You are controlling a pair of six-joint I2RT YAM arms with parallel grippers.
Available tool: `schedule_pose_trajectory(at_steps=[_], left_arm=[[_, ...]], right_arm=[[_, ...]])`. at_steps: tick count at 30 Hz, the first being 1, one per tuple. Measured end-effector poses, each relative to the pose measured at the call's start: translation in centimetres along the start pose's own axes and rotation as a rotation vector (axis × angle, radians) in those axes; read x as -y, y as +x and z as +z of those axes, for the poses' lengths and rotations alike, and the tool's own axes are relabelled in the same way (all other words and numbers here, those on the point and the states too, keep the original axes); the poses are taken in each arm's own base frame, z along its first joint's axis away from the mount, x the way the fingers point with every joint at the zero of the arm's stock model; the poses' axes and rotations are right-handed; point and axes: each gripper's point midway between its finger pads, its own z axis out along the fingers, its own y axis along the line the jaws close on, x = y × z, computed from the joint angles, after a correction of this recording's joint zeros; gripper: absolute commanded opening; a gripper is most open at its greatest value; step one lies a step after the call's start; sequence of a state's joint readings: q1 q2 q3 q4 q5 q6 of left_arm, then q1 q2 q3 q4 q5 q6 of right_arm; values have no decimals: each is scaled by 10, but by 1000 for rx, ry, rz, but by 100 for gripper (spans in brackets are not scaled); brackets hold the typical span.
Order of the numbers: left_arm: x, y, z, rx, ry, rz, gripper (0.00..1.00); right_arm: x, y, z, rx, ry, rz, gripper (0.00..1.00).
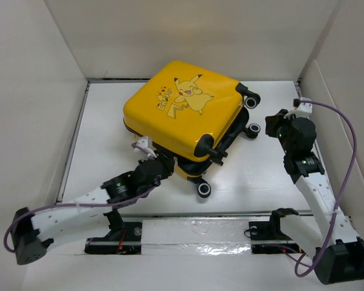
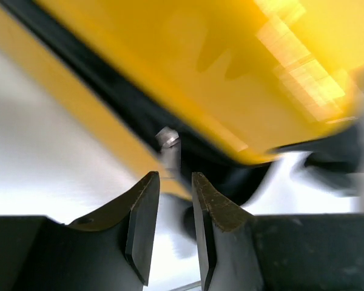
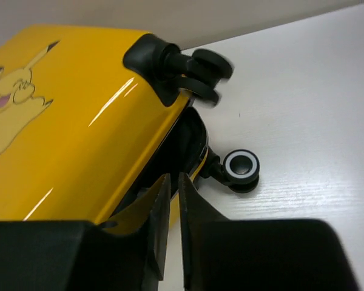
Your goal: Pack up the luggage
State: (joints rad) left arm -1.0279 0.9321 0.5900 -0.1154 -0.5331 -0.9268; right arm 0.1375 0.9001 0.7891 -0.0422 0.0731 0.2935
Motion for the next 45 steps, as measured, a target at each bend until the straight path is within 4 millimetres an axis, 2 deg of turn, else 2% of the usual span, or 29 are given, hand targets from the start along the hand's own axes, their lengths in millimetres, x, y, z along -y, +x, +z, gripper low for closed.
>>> schedule_pose_trajectory(at_steps=[2, 4, 7, 10, 11, 12, 14, 16, 18, 20, 22, 25, 29, 33, 35, 39, 40, 45], left_arm=[[10, -34, -26, 110, 74, -65, 30], [17, -73, -45, 234, 130, -119, 34], [25, -154, -58, 424, 108, -199, 37], [31, -245, -40, 567, 55, -239, 38], [25, -273, -32, 612, 36, -252, 38], [17, -294, -19, 631, 24, -259, 38], [-20, -320, 16, 629, -45, -267, 38], [-61, -326, 57, 558, -120, -279, 38], [-101, -330, 103, 456, -183, -295, 39], [-134, -332, 143, 364, -229, -298, 39], [-160, -324, 174, 272, -260, -289, 40], [-181, -304, 203, 143, -282, -276, 40], [-178, -292, 233, 39, -248, -235, 40], [-154, -269, 244, -5, -186, -212, 40], [-153, -266, 241, 59, -154, -235, 39], [-168, -241, 209, 134, -187, -302, 39], [-170, -231, 195, 153, -200, -307, 39], [-166, -195, 153, 238, -250, -281, 39]], right_arm=[[14, 1, -2, 8, 36, 20, 3], [25, 11, 2, -12, 52, 38, 2], [30, 37, 13, -92, 44, 61, 1], [20, 59, 20, -165, 8, 68, 1], [15, 66, 21, -183, -8, 64, 1], [8, 73, 21, -198, -25, 63, 3], [-3, 87, 22, -232, -52, 55, 4], [-9, 102, 26, -267, -65, 48, 5], [-7, 119, 32, -309, -50, 42, 5], [2, 137, 36, -349, -16, 38, 5], [8, 149, 38, -375, 8, 35, 5], [14, 164, 42, -403, 30, 31, 6], [16, 180, 53, -436, 41, 30, 5], [9, 193, 69, -467, 33, 27, 5], [-1, 194, 79, -471, 1, 22, 5], [4, 197, 97, -512, 37, -19, 6], [5, 195, 103, -520, 46, -33, 6], [8, 182, 140, -518, 62, -97, 9]])
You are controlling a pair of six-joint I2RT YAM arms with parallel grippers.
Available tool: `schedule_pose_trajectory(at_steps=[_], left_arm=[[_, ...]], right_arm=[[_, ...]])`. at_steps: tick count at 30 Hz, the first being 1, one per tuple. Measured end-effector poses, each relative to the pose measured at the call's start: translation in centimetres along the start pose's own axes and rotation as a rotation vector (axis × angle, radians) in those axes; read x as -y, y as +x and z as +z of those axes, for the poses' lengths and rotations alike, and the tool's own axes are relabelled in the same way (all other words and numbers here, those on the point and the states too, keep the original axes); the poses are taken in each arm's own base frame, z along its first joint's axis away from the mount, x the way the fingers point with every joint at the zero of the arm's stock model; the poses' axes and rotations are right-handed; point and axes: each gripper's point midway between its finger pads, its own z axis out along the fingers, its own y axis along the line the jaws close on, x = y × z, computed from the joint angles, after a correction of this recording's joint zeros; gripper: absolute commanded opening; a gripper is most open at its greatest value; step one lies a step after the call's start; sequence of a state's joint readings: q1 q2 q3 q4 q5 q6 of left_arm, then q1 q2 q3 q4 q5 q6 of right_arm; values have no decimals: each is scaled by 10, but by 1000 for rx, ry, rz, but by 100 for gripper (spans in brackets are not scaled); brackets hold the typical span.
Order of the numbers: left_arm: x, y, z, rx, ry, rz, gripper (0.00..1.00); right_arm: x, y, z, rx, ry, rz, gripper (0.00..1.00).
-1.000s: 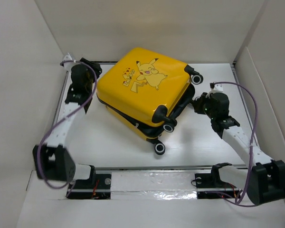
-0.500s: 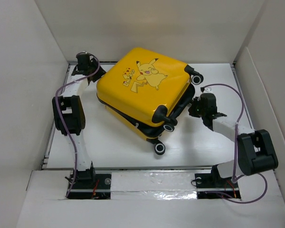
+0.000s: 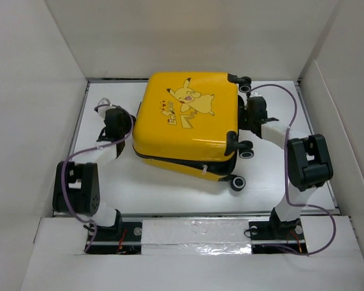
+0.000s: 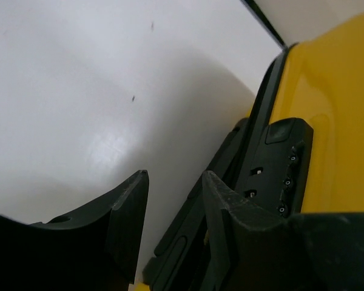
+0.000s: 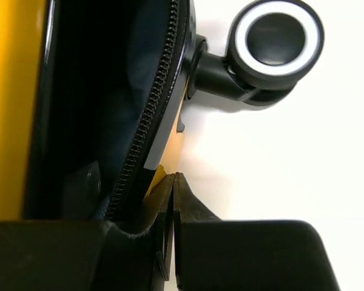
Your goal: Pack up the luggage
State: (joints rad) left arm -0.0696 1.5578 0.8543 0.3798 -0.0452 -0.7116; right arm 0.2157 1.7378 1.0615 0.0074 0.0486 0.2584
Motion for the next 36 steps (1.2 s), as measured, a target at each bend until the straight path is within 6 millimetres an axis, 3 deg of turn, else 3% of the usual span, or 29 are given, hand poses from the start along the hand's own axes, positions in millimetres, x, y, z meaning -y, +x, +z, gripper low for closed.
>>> schedule_pose_trajectory(at_steps=[4, 8, 9, 11, 16, 19, 22, 24, 26, 29, 30, 33, 36], left_arm=[[-2, 34, -46, 55, -25, 75, 39], [2, 95, -101, 2, 11, 198, 39], [3, 114, -116, -31, 36, 232, 39], [6, 138, -139, -59, 83, 256, 38], [27, 193, -193, -191, 238, 324, 39], [47, 217, -225, -272, 359, 330, 42], [65, 211, -237, -264, 412, 292, 46], [74, 201, -237, -243, 422, 268, 46], [77, 199, -238, -249, 426, 277, 47], [78, 198, -235, -254, 419, 309, 47], [78, 198, -235, -256, 419, 318, 47], [79, 195, -232, -254, 414, 325, 47], [79, 186, -232, -237, 418, 306, 54]], right_arm=[[10, -25, 20, -45, 28, -123, 18], [23, -66, 48, -17, 52, -200, 37], [24, -76, 54, -2, 50, -201, 45], [17, -99, 60, 28, 16, -203, 53], [-41, -199, 46, 229, -157, -211, 80], [-106, -209, 23, 226, -346, -204, 90], [-180, -209, -8, 218, -559, -214, 93], [-211, -204, -29, 201, -677, -214, 91], [-220, -201, -51, 190, -742, -205, 85], [-199, -202, -92, 215, -753, -190, 55], [-187, -195, -110, 235, -747, -190, 32], [-151, -164, -180, 336, -698, -184, 16], [-146, -111, -260, 464, -730, -217, 13]])
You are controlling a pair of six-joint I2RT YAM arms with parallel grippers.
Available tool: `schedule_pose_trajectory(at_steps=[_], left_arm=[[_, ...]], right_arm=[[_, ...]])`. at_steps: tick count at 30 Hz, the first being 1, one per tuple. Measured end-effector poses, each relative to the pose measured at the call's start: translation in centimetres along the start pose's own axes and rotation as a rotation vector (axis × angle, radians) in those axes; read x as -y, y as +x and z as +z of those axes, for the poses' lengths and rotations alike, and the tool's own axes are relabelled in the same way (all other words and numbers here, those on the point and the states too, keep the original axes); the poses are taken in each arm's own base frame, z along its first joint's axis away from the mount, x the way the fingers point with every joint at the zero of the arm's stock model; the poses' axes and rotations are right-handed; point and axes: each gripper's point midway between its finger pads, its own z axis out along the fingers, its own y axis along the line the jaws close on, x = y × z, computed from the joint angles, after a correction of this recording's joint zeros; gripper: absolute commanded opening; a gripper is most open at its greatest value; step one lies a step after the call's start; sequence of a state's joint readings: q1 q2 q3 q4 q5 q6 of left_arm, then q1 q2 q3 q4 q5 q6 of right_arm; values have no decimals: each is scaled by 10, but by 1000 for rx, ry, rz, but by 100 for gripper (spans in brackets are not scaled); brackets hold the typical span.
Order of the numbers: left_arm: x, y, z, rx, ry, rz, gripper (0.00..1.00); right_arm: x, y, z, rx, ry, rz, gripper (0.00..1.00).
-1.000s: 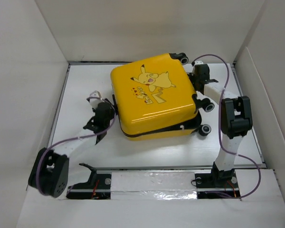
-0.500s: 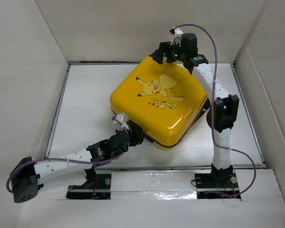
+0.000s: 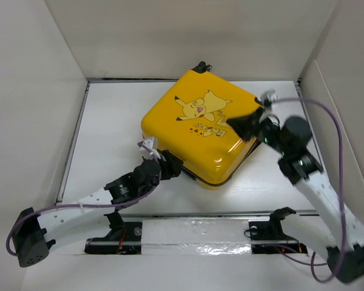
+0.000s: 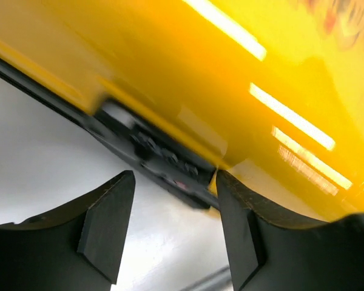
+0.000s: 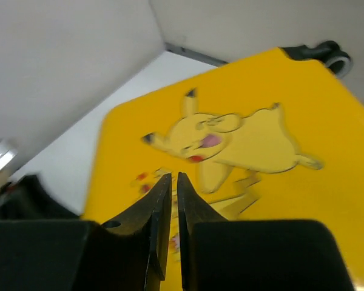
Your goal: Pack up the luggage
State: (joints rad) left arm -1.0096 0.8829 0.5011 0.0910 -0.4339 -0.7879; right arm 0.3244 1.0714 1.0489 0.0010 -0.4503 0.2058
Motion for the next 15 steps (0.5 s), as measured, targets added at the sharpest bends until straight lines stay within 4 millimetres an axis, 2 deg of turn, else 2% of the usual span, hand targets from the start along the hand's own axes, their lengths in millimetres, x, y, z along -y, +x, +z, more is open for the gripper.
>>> schedule_pose_trajectory(at_steps=[2, 3, 5, 8, 11, 15], left_arm=[[-4, -16, -4, 47, 2, -38, 54], [-6, -25, -5, 78, 1, -59, 54], [-23, -58, -10, 187, -20, -131, 51], [-47, -81, -14, 269, -58, -185, 44], [-66, -86, -15, 282, -92, -204, 45], [-97, -74, -12, 254, -162, -222, 52]], right_arm=[[-33, 22, -38, 49, -42, -25, 8], [-44, 34, -53, 65, -53, -26, 3], [-43, 65, -73, 75, -20, -3, 1], [-28, 128, -90, 11, 59, 81, 1], [-27, 135, -103, 51, 85, 108, 2], [-12, 144, -104, 12, 186, 142, 5]])
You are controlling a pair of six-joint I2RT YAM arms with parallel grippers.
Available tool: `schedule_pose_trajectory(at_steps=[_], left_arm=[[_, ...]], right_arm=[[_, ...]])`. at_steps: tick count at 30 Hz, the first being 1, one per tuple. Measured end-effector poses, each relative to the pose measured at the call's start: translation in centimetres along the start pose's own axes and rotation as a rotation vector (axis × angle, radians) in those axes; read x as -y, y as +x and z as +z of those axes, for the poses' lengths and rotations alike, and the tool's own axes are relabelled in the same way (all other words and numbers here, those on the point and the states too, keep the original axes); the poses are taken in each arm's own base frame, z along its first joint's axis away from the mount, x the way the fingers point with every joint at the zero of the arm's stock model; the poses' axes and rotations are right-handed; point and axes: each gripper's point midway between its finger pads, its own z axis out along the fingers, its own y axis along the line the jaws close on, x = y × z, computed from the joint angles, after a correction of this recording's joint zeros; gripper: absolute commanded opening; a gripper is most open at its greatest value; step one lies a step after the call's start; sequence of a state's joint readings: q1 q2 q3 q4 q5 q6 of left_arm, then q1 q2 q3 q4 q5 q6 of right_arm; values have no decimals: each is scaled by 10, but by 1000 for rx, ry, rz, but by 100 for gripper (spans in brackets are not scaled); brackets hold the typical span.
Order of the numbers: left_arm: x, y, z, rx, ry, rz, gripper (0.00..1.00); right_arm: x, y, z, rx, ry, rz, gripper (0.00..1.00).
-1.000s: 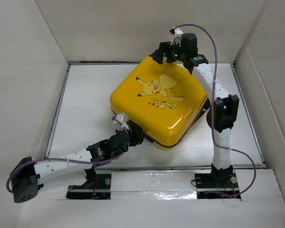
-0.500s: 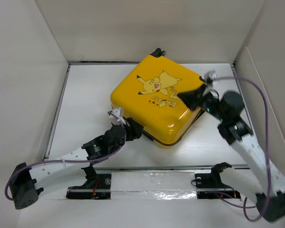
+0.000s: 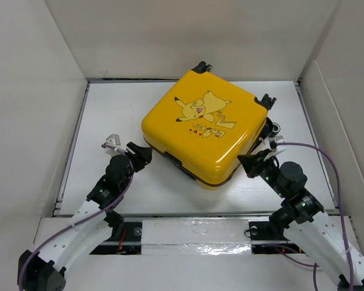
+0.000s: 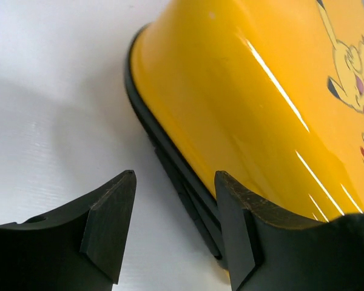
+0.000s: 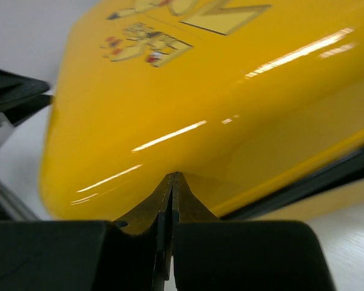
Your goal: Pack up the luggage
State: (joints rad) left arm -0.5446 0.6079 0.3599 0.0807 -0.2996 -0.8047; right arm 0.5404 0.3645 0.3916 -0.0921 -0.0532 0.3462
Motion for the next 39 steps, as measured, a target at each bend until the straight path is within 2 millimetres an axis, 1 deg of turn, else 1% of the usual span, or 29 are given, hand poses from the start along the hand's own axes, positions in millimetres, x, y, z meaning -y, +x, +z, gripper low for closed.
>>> schedule_pose_trajectory(at_steps=[2, 3, 6, 9, 10, 11, 12, 13, 16, 18, 20, 22, 24, 26, 29, 33, 34, 37, 39], left_arm=[[-9, -4, 3, 7, -27, -16, 56], [-13, -8, 7, 19, -40, -32, 56], [-23, -31, 25, 77, -75, -95, 57], [-36, -60, 54, 115, -110, -175, 56], [-37, -67, 62, 122, -113, -191, 55], [-43, -76, 79, 123, -128, -215, 54], [-46, -77, 92, 105, -134, -223, 54], [-44, -77, 103, 89, -127, -225, 55], [-37, -69, 133, 45, -100, -223, 56], [-36, -70, 149, 35, -98, -224, 56], [-29, -72, 172, 3, -80, -217, 56], [-20, -71, 194, -33, -51, -201, 56], [-17, -65, 210, -63, -32, -193, 56], [-17, -63, 213, -66, -27, -192, 56], [-13, -63, 209, -50, -3, -189, 56], [-10, -67, 188, 11, 39, -201, 55], [-12, -67, 176, 24, 40, -203, 55], [-12, -70, 149, 80, 52, -206, 55], [-8, -71, 132, 113, 74, -204, 55]], right_arm=[[18, 1, 3, -25, 111, 16, 5], [29, 1, 4, -33, 177, 23, 5], [66, -1, 9, -42, 364, 43, 3], [105, -5, 9, -43, 535, 70, 3], [118, -4, 8, -46, 582, 78, 3], [129, -2, 7, -52, 620, 86, 3], [140, -1, 5, -58, 657, 96, 3], [150, 1, 3, -61, 691, 107, 3], [169, 4, -3, -56, 755, 128, 3], [175, 3, -5, -35, 770, 135, 4], [180, 5, -7, -16, 781, 142, 4], [187, 11, -4, -23, 789, 150, 6], [190, 21, 5, -62, 771, 161, 6], [191, 36, 18, -132, 736, 170, 6], [186, 60, 38, -241, 664, 166, 6], [193, 91, 51, -405, 657, 118, 3], [194, 95, 56, -433, 654, 107, 2], [199, 90, 78, -424, 636, 90, 2], [197, 87, 92, -411, 602, 76, 3]])
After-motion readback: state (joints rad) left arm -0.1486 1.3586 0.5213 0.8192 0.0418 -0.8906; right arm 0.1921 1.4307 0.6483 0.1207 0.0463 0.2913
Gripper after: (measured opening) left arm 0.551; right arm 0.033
